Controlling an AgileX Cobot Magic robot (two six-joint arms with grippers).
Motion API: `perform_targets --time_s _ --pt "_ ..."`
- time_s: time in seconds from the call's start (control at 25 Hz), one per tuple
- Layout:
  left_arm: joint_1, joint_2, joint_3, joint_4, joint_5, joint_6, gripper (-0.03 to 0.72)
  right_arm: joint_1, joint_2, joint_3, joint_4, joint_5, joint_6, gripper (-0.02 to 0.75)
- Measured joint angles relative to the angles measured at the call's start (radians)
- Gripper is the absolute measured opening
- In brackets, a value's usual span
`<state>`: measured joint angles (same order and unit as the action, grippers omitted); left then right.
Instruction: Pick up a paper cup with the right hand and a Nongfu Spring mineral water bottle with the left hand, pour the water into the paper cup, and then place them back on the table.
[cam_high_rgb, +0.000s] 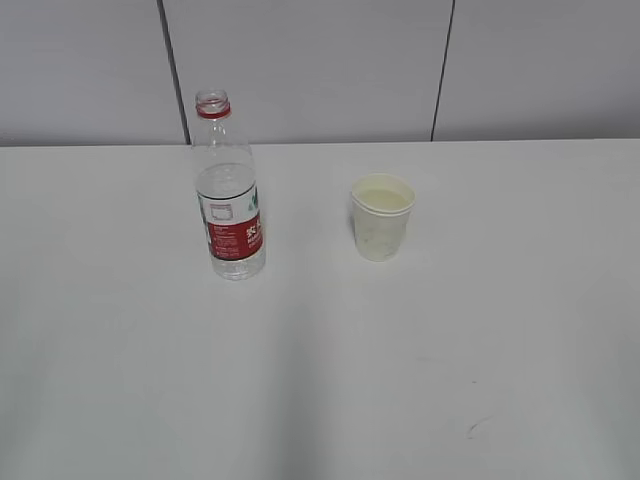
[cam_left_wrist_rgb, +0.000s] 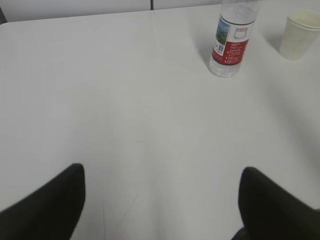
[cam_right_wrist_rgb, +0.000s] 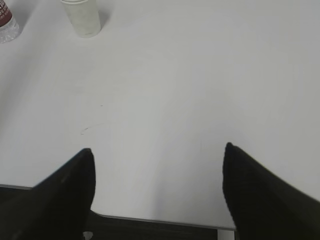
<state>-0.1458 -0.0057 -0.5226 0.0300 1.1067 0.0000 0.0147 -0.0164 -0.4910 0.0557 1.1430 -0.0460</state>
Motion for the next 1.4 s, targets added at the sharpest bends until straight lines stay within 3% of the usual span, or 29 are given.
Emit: perform_targets --time_s 1.4 --pt "0.0 0.0 0.0 0.0 0.0 0.0 0.534 0.0 0.0 0.0 0.0 0.0 0.009 0.587"
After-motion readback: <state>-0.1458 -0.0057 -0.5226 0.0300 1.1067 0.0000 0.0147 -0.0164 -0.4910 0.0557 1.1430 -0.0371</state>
